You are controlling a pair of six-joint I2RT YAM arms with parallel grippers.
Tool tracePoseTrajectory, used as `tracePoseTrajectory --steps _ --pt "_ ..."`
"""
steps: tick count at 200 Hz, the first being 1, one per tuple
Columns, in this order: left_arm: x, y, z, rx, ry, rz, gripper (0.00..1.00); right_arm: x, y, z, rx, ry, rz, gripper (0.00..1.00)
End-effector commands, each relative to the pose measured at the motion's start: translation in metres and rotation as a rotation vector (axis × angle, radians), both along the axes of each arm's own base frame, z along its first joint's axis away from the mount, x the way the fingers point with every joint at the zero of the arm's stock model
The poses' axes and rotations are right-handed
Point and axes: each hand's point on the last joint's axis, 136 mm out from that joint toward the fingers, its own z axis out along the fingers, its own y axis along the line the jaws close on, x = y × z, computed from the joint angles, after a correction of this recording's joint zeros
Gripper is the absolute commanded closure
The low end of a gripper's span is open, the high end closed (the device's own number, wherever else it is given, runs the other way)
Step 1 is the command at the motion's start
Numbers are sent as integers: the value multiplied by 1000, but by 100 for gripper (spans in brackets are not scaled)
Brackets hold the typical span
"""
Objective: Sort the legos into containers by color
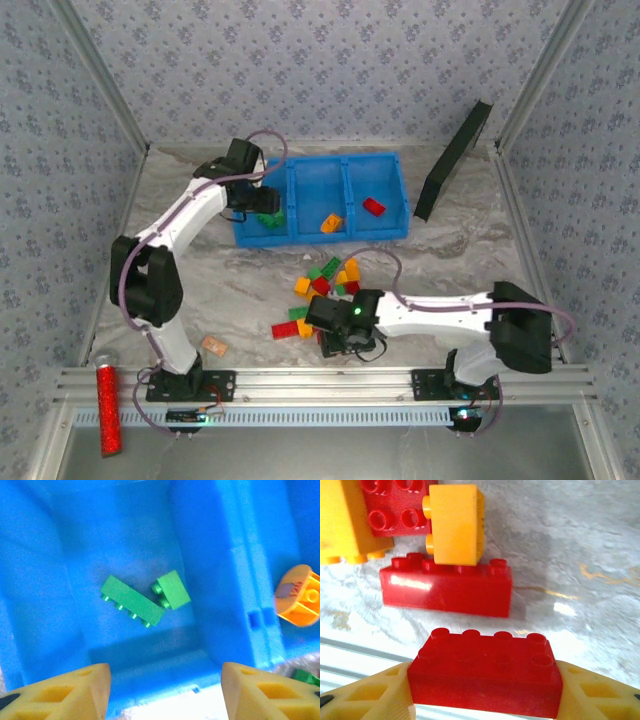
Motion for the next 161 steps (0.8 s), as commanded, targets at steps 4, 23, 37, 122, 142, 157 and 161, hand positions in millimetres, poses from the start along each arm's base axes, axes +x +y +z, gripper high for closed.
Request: tracePoseTrajectory --steps 4,23,37,122,142,157,161 --pt "-42 -9 14 23 35 -92 39 12 -38 30 -50 -48 -8 45" --pt "-69 -11 11 54 63 -127 39 35 -59 54 -16 -104 -53 46" --pt "-90 -13 8 54 82 -150 39 55 -76 72 17 -150 -98 46" --pt "-199 -28 -7 -47 202 -208 38 190 -140 146 94 -389 -218 47" --pt "-225 -29 -25 -53 235 -256 38 228 -141 152 105 -438 -227 47" --pt "-239 -22 -40 -47 242 -259 38 255 -143 155 96 -468 -226 47" --pt "-240 -20 -43 -48 241 -250 39 262 -143 154 93 -472 -225 47"
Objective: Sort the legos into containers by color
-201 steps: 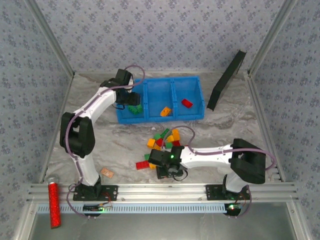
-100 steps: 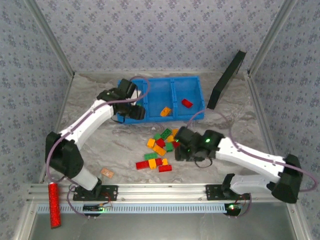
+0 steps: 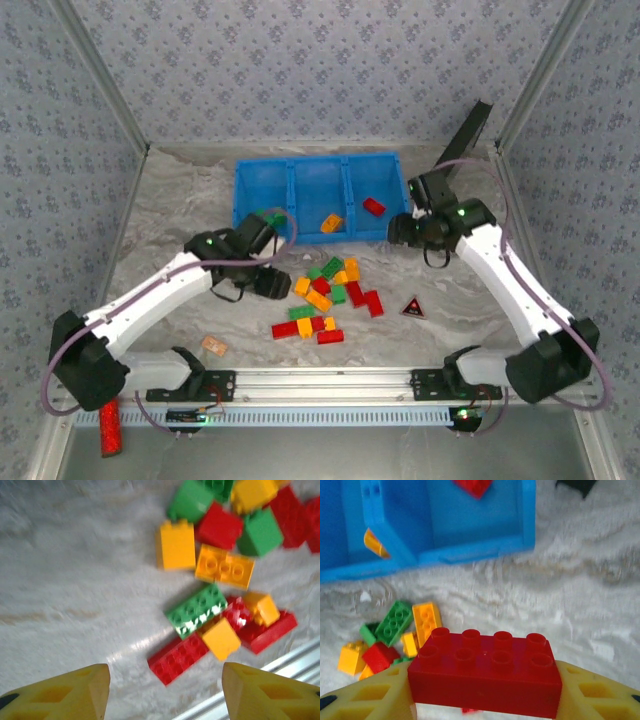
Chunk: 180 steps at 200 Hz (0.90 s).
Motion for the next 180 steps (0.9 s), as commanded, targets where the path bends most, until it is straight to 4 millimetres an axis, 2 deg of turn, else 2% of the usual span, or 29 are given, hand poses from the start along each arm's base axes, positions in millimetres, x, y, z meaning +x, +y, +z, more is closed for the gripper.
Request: tracePoseTrajectory --steps 1,15,31,78,140,162,180 --pt "-18 5 -14 -27 28 26 39 43 5 16 -12 -99 68 47" --pt "-21 10 -19 -34 22 59 38 64 4 12 -26 -106 66 47" --pt "-21 10 -17 -47 26 90 39 85 4 5 -48 -104 72 47" --pt "-20 1 -16 -56 48 96 38 131 17 -21 -76 -76 110 47" --pt "-25 1 -27 29 165 159 37 156 41 -69 -87 13 161 47" --pt "-22 -4 -28 39 178 181 29 162 49 -86 -97 41 183 47" --pt "-19 -10 -27 40 177 188 28 167 54 -100 -107 66 201 47"
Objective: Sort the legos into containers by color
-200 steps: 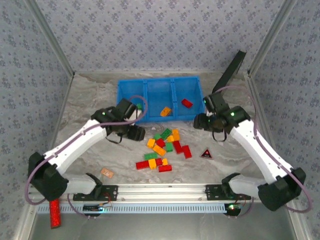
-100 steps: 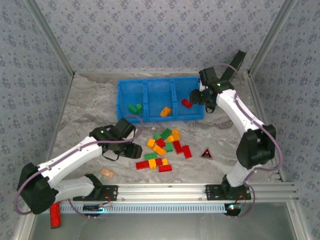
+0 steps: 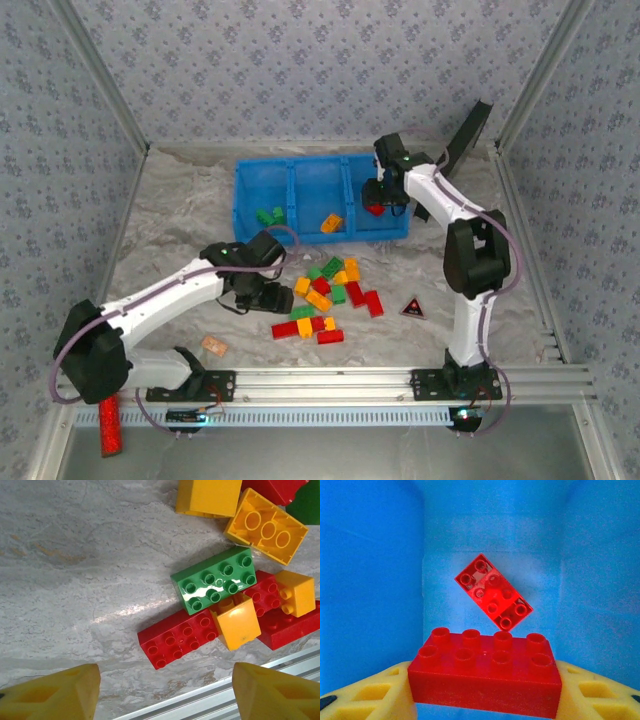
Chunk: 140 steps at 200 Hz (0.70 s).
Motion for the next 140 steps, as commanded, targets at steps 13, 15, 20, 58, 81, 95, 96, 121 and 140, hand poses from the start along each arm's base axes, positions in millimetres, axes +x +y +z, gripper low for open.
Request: tracePoseTrajectory --steps 13,15,20,58,81,95,96,121,140 --pt "5 -14 10 -6 8 37 28 11 14 -16 -10 25 57 46" --pt "6 -14 10 -5 7 39 28 12 14 -17 -10 27 58 46" --pt "7 -16 10 -5 7 44 28 13 15 -21 -13 32 60 46" --pt "7 -27 5 4 21 58 27 15 18 -37 -23 61 79 45" --pt "2 -29 -4 34 43 56 27 14 17 -39 -28 68 88 41" --pt "2 -29 -9 53 47 62 27 13 18 -39 -31 69 93 39" --pt "2 -29 -9 55 47 63 27 13 18 -39 -31 67 93 39" --pt "6 -32 -14 74 44 82 27 10 19 -31 -27 58 102 35" --pt "9 -35 -19 79 49 92 26 7 20 -24 -17 50 110 33"
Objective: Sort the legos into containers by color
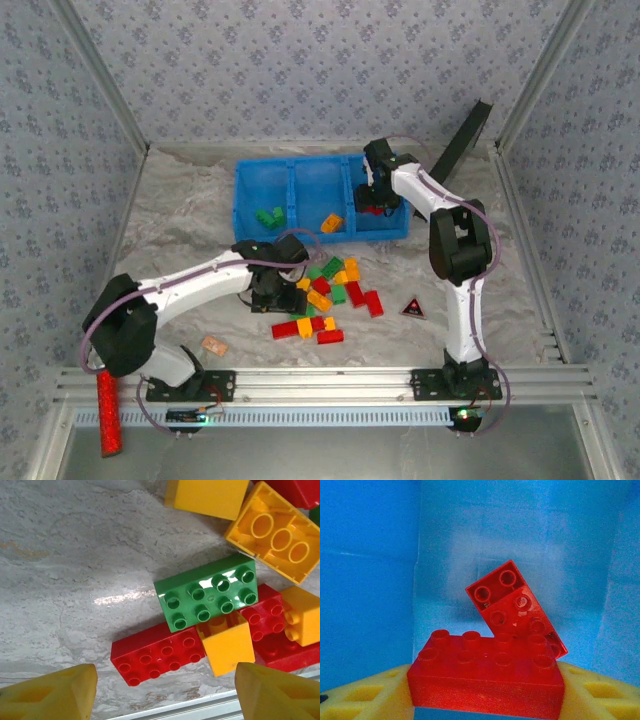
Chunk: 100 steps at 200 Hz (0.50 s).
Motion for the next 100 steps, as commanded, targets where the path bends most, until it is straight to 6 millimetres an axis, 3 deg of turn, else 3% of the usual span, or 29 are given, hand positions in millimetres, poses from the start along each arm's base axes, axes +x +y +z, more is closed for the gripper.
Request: tracePoseTrajectory --steps 1,100 --pt "10 -11 4 -9 -28 29 26 -8 7 16 19 -4 43 33" --pt "20 -25 -18 39 -5 29 26 -30 12 48 73 -18 97 20"
